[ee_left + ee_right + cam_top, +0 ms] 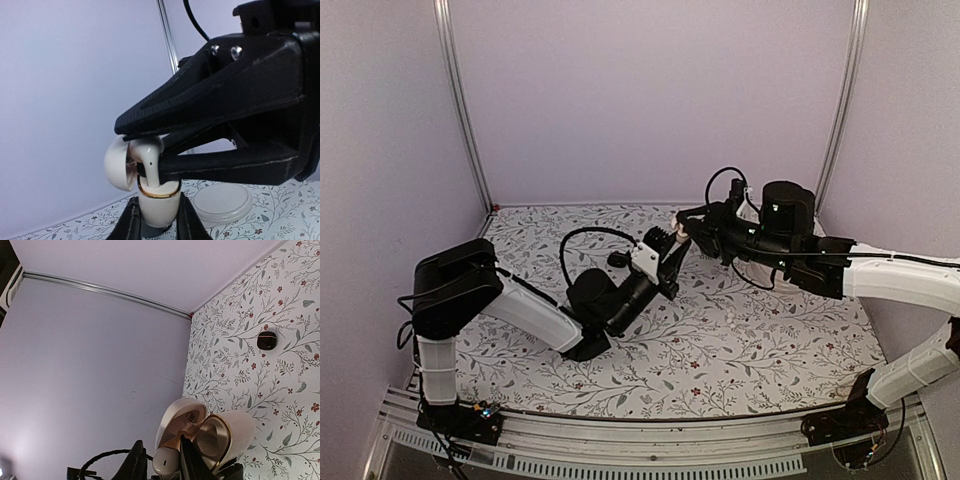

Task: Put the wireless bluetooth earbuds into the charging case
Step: Insert the left earbud into the left side groove of the charging case.

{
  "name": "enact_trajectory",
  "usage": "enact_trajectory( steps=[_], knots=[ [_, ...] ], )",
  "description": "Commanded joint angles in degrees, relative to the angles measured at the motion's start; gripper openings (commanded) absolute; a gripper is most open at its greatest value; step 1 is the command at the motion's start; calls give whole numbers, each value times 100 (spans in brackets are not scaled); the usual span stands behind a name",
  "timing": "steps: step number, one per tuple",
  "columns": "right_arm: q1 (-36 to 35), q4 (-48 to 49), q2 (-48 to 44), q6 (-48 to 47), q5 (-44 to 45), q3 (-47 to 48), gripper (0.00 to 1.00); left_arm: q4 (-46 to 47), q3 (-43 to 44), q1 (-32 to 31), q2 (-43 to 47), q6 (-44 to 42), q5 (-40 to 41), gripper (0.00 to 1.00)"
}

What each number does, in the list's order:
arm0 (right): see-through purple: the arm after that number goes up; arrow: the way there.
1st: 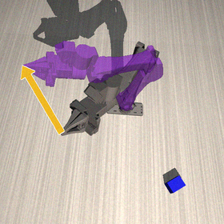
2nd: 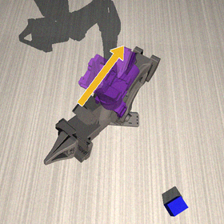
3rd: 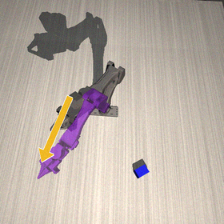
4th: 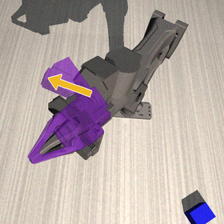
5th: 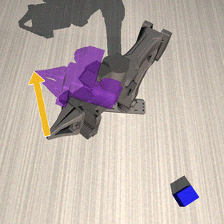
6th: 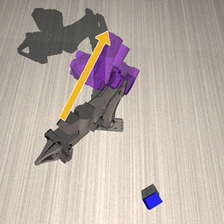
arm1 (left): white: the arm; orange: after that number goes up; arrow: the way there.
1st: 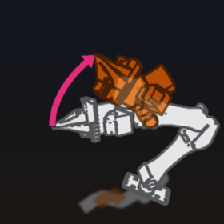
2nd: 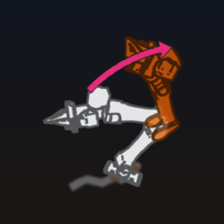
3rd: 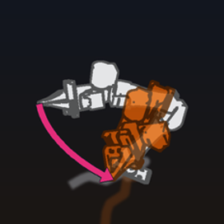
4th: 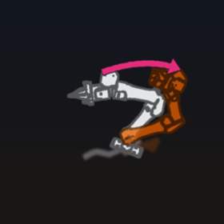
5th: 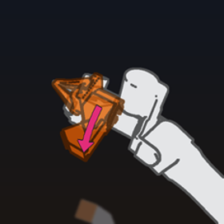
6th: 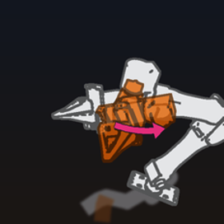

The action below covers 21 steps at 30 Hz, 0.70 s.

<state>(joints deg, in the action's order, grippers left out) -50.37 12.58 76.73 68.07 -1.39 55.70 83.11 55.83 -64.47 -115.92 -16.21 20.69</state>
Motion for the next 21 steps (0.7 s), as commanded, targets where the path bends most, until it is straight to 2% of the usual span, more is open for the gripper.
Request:
enact_trajectory(
  steps=[1, 21],
  knots=[
    [-109, -817, 139, -132, 69, 55, 25, 286, 51, -60, 69, 34, -223, 0],
    [-120, -1708, 70, -306, 432, 357, 29, 258, -28, 4, 162, 266, -148, 0]
  ],
)
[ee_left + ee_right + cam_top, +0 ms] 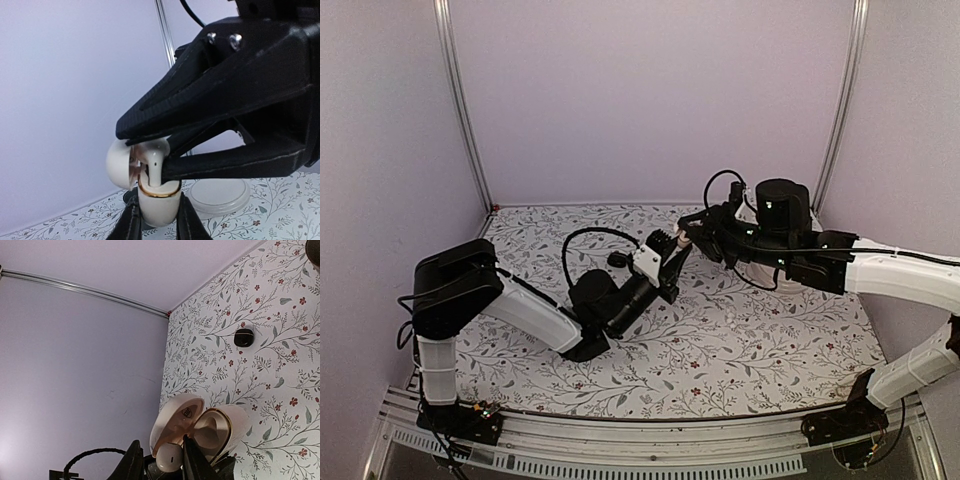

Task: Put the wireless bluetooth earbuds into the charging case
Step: Insert the left earbud into the left side groove of the charging case.

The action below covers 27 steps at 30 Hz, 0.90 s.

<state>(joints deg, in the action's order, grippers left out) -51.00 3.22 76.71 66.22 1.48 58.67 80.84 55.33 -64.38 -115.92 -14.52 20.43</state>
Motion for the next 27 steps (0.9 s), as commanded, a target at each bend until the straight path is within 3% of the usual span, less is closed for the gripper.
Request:
enact_trajectory(
  steps=[1, 27],
  knots=[
    [-58, -797, 66, -129, 163, 68, 29, 490, 15, -6, 171, 100, -130, 0],
    [-51, -1826, 215, -373, 401, 642, 31, 548, -57, 8, 148, 314, -166, 0]
  ],
)
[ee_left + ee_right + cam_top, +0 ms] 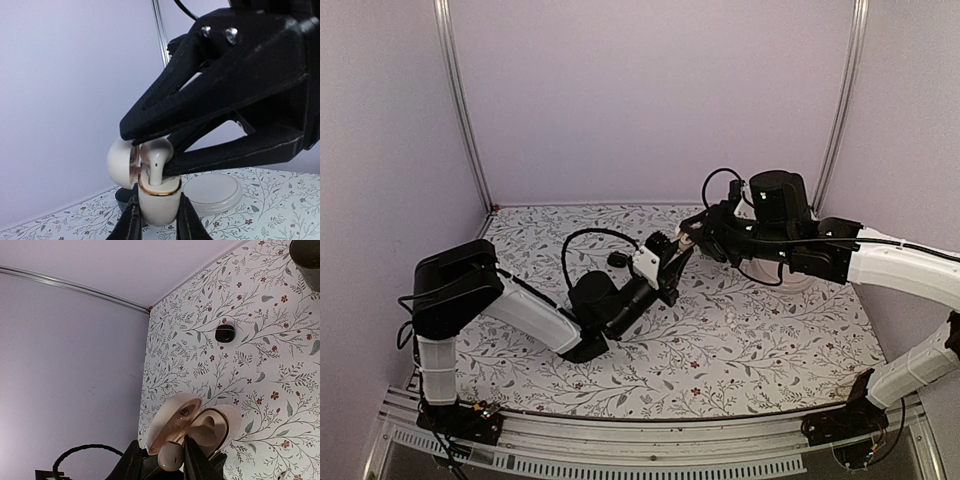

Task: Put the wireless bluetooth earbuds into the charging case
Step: Insert the left earbud into the left side groove of the charging case.

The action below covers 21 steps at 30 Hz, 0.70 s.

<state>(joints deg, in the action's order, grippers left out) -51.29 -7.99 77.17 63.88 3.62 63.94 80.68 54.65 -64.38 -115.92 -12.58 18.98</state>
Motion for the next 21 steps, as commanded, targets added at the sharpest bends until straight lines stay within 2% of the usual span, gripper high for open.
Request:
enact_trajectory(
  steps=[1, 21],
  knots=[
    [-26, -769, 182, -154, 199, 152, 30, 569, 3, 9, 143, 132, -26, 0],
    [-26, -1202, -2, -300, 518, 267, 32, 589, -102, 65, 210, 380, -43, 0]
  ],
)
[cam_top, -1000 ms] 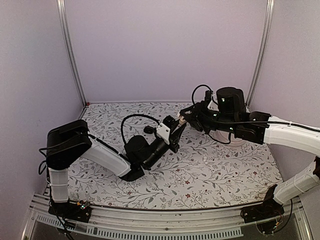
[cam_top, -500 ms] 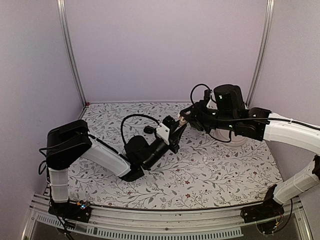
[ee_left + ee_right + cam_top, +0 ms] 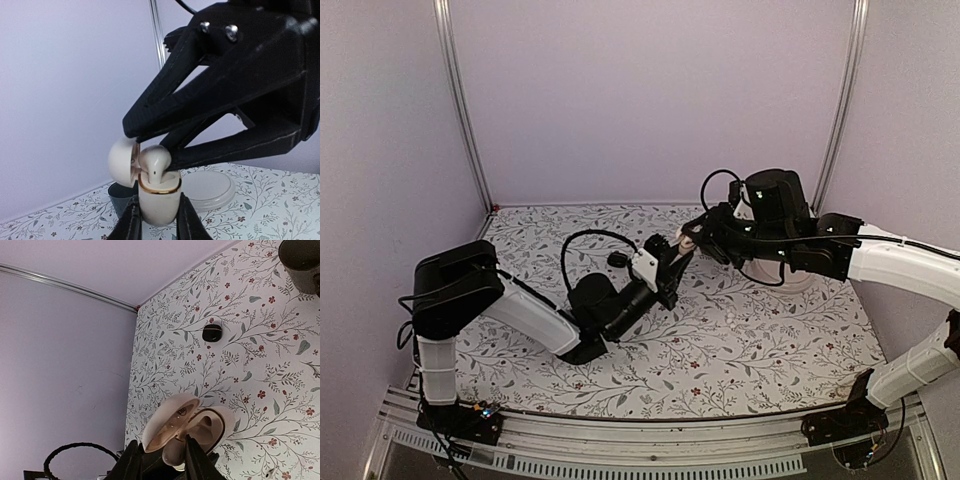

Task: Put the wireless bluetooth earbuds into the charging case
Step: Insert the left earbud into the left side groove of the charging case, then adjust the right earbud at the center of the board.

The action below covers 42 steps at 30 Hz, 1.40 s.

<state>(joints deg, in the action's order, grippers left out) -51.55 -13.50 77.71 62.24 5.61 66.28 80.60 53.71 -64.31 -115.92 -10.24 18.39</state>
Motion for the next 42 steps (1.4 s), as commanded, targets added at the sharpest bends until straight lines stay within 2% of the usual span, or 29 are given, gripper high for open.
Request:
enact_trajectory(
  steps=[1, 8, 13, 18, 23, 26, 33, 37, 42],
  knots=[
    [-1, -662, -80, -149, 332, 34, 32, 600, -16, 70, 214, 168, 3, 0],
    [3, -720, -243, -415, 386, 50, 35, 556, -133, 158, 273, 307, -231, 0],
    [110, -870, -541, -884, 379, -12, 39, 403, -398, 299, 711, 619, -502, 0],
    [474, -703, -896, -1454, -234, -450, 42, 288, -951, 553, 1161, 1092, -1265, 0],
    [527, -604, -929, -2072, -723, -883, 42, 117, -1598, 759, 1815, 1420, -1729, 0],
    [468, -712, -718, -2269, -935, -1145, 39, -51, -1997, 980, 2311, 1679, -1920, 0],
    [-503, -684, 141, -2171, -801, -1462, 36, -704, -2761, 1261, 3431, 1824, -1810, 0],
    [-852, -403, 608, -1950, -1041, -1638, 36, -965, -2983, 1320, 3803, 1840, -1720, 0],
    [-1088, -569, 1312, -1737, -1184, -1463, 35, -1010, -3127, 1332, 3977, 1890, -1716, 0]
  ],
)
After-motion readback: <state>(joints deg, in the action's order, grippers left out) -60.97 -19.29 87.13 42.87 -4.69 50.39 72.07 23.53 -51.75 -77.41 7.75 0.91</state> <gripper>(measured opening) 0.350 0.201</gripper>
